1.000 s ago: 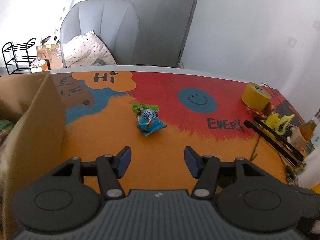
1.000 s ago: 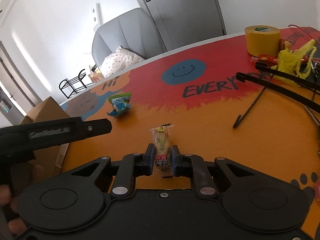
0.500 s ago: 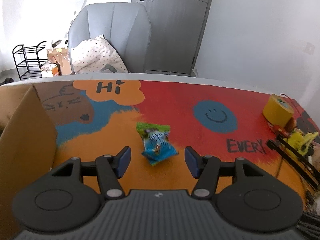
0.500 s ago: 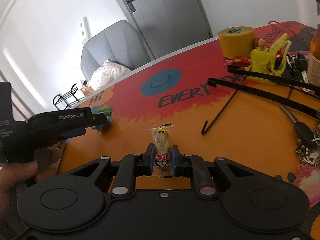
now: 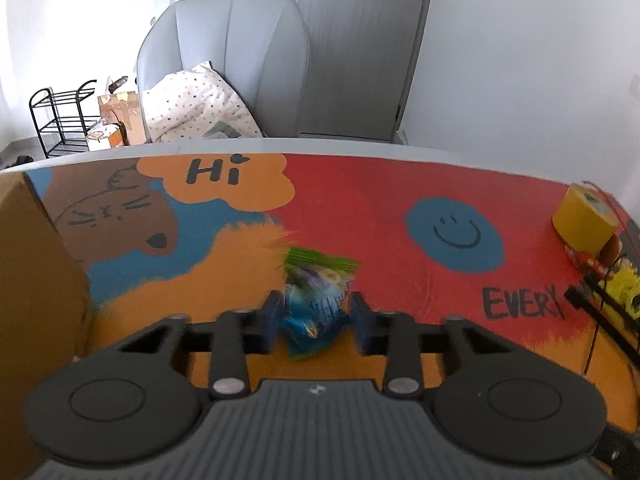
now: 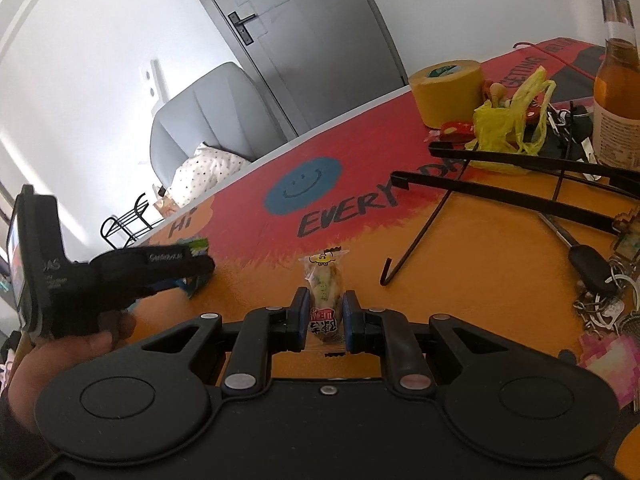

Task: Organize snacks
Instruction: 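Grasp the blue-green snack pack with left tool while right tool grasps wrapped candy, then carry both snacks over the cardboard box and open both tools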

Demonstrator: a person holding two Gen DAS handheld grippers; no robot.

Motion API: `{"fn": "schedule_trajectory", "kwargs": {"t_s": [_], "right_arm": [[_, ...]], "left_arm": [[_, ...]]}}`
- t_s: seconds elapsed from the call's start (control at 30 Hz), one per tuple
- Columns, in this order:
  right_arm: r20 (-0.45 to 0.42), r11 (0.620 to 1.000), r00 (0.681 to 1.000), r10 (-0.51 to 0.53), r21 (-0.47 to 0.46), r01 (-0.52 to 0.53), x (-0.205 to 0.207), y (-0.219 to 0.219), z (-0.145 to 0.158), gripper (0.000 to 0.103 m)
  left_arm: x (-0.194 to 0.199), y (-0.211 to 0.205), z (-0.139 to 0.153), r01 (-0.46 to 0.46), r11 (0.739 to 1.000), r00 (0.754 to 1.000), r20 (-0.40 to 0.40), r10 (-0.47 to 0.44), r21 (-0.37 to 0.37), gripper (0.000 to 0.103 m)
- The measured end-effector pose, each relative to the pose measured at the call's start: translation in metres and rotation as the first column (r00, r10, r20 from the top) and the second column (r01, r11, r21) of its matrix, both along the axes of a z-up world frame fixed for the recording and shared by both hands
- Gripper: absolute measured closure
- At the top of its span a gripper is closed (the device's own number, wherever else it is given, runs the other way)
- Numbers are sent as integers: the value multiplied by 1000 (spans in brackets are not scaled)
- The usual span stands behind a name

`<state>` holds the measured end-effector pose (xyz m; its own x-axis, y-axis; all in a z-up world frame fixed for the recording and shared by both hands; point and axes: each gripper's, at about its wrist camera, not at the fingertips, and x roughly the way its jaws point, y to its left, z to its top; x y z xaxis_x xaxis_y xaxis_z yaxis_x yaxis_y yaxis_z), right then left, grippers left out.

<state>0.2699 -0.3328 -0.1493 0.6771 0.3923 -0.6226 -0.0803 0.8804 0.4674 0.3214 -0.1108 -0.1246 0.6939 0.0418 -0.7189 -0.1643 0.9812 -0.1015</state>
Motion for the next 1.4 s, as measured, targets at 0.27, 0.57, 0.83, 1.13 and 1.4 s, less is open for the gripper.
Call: {"fn": "schedule_trajectory", "kwargs": {"t_s": [0.27,0.57,0.83,1.13,1.4], "right_arm": [[6,1000,1000,-21,14,21,-3,3,1,87],[58,1000,998,-6,8,6,-13,18,23,87],[102,1000,995,5,21,-7,-23,31,46,87],[147,999,988,40,22,-44,-30,54,76,87],[184,996,979,85,17,-90,-39,80,97,87]], "left_arm": [[-25,4,9,10,1000,1000,-5,-10,-18,70],[-58,11,40,29,999,998,49,-27,-42,70],[-82,16,70,53,998,995,89,-50,-38,70],[-105,33,100,81,995,989,128,-73,-61,70],[-128,59,125,75,995,984,165,-63,-71,70]]}}
